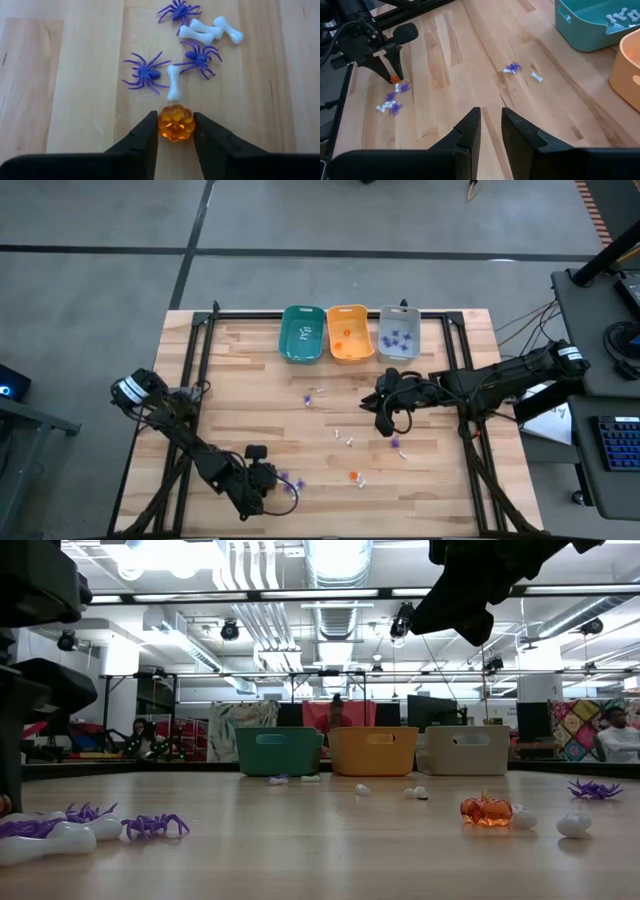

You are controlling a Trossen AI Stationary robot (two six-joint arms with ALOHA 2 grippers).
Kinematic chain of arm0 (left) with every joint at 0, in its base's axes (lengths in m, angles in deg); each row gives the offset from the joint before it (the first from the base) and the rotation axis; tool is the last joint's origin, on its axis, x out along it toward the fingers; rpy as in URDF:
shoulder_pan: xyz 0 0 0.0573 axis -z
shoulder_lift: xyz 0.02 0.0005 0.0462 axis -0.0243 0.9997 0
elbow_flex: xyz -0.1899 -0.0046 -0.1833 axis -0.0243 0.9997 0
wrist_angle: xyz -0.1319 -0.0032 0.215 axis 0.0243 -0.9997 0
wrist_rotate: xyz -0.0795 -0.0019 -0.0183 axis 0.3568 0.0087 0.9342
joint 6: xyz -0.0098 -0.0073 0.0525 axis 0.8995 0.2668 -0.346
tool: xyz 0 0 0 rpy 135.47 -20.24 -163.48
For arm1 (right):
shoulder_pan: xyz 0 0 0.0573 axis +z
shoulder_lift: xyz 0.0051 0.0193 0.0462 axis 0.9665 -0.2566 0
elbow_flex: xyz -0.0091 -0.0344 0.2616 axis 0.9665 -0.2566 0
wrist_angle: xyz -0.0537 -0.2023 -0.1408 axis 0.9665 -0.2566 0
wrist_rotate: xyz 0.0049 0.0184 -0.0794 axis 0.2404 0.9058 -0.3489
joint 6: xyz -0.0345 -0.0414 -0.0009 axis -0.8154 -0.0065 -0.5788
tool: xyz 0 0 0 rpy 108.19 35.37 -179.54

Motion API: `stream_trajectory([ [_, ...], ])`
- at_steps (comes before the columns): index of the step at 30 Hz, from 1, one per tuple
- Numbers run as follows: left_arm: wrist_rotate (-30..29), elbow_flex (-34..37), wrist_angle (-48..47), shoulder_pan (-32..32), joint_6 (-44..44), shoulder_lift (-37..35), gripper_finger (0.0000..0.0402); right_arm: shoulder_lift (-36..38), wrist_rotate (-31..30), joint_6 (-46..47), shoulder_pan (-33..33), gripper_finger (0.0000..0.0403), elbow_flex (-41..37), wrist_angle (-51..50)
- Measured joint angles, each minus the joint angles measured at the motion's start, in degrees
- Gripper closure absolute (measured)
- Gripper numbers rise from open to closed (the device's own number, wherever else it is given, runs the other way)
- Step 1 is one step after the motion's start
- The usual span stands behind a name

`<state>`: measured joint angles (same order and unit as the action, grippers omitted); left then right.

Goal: Sort Halloween decoration
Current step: Put the orange pumpkin toy into the yellow bin

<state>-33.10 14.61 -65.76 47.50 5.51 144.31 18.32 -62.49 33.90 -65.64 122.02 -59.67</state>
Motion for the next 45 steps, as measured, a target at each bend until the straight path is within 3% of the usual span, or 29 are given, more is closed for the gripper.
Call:
stream_trajectory([
  [17,1.2,0.2,-2.3,-0.1,-0.3,-5.1,0.0326,0.0,0.0,0.0,0.0,0.0335,0.0,0.0],
  [27,-9.2,0.2,-3.6,-2.8,-8.3,-13.4,0.0327,0.0,0.1,0.0,0.0,0.0335,0.0,-0.1],
  [30,-11.8,0.2,-3.6,-5.5,-13.6,-15.3,0.0327,0.0,0.2,0.1,0.0,0.0335,0.0,-0.5],
  [37,-12.0,0.2,-2.0,-15.4,-27.8,-18.3,0.0327,0.0,0.3,1.4,0.7,0.0335,0.0,-4.2],
  [42,-11.5,0.2,4.2,-24.4,-41.8,-19.0,0.0327,0.0,0.2,2.7,0.7,0.0335,0.0,-8.1],
  [45,-8.2,0.2,10.9,-31.2,-49.9,-19.0,0.0327,0.0,0.1,3.1,0.7,0.0335,0.0,-9.3],
])
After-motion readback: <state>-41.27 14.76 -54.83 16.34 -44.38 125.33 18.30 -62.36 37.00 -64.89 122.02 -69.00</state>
